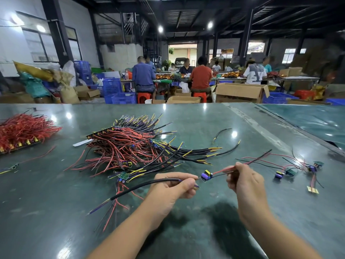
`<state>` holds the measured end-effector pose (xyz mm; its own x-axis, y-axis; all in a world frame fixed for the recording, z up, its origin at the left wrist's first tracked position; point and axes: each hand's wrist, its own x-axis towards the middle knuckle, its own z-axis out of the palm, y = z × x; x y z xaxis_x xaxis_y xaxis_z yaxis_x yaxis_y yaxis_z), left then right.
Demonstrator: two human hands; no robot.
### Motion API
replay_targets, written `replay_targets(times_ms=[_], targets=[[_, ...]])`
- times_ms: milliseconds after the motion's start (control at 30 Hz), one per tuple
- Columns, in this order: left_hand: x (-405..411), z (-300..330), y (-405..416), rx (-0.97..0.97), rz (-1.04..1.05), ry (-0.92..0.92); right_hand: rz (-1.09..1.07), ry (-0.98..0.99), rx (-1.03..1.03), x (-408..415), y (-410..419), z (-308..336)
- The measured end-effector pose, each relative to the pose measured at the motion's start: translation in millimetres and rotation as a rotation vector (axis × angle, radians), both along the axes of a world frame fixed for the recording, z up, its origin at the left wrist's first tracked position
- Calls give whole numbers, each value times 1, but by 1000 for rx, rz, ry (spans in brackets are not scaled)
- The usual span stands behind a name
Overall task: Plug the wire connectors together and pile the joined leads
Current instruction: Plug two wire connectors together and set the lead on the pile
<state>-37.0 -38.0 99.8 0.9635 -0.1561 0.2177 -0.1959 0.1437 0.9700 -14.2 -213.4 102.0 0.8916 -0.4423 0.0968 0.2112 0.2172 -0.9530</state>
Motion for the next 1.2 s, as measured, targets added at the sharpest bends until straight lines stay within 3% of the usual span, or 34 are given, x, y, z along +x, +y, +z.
replay_targets(times_ms=[133, 300, 600, 700, 767, 933, 1033, 1200], targets=[[-3, 0, 0, -64, -134, 71, -76, -4, 5, 3, -4, 0], [-2, 2, 3, -130, -204, 151, -146, 11, 240, 6, -15, 7], [2, -1, 4, -107, -152, 122, -178, 14, 396, 5, -25, 14], [4, -2, 4, -124, -94, 107, -49, -24, 482, 4, -22, 14], [6, -2, 5, -157, -62, 95, 147, -35, 515, 2, -19, 16], [5, -4, 5, -142, -53, 37, 581, 138, 282, -12, 5, 6], [5, -5, 3, -48, -11, 3, 623, 86, 233, -17, 16, 1], [7, -5, 2, -70, 24, 26, 667, 37, 266, -18, 17, 0]])
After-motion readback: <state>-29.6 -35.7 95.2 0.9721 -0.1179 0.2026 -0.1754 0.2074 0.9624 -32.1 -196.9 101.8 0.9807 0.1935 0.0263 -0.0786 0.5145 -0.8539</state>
